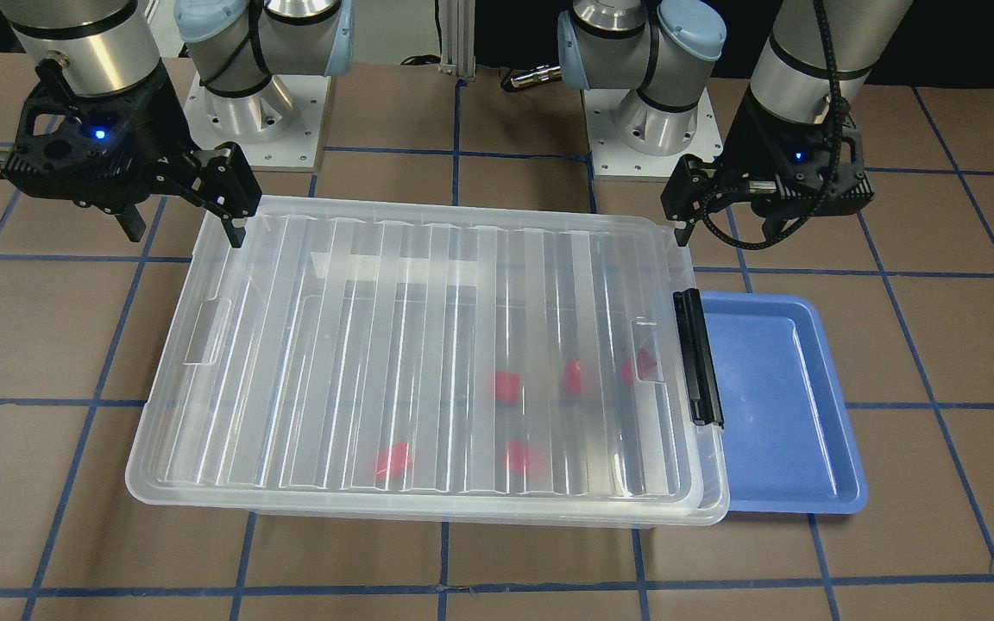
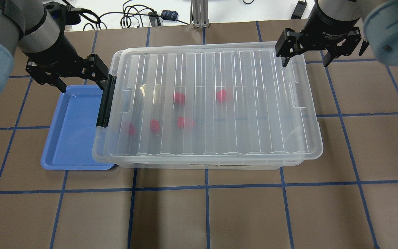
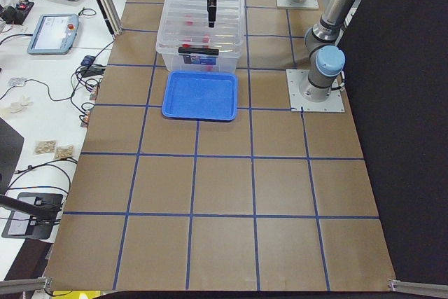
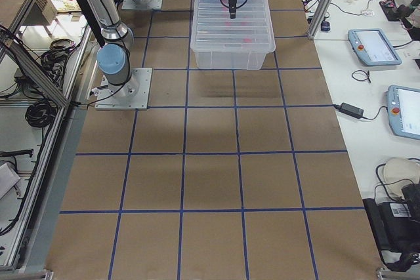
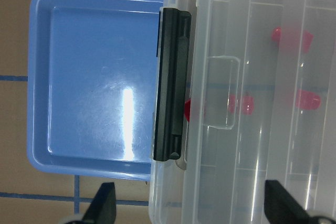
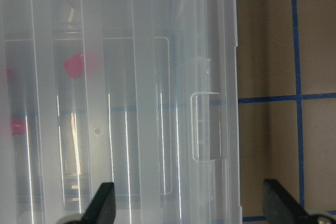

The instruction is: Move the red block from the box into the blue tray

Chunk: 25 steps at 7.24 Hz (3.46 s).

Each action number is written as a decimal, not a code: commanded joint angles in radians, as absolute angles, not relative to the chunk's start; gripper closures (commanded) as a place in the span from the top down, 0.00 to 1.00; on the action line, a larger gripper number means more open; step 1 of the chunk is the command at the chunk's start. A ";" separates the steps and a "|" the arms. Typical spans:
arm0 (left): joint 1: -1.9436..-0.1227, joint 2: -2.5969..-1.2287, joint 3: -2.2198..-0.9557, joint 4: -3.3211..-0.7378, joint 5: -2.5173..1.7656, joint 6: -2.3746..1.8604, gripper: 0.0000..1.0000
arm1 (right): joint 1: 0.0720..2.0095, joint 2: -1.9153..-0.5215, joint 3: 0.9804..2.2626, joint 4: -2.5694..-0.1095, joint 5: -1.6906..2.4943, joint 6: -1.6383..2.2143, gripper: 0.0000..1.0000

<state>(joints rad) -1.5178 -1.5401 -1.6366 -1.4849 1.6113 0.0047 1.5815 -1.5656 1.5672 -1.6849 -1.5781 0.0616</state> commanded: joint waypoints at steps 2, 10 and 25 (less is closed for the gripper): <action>-1.516 -1.542 -1.638 -1.483 1.614 0.008 1.00 | 1.565 -1.531 1.649 -1.741 -1.577 0.017 1.00; -1.520 -1.543 -1.640 -1.485 1.612 0.008 1.00 | 1.451 -1.500 1.835 -1.945 -1.617 -0.162 1.00; -1.517 -1.543 -1.655 -1.483 1.617 0.008 1.00 | 1.194 -1.499 1.847 -1.968 -1.612 -0.446 1.00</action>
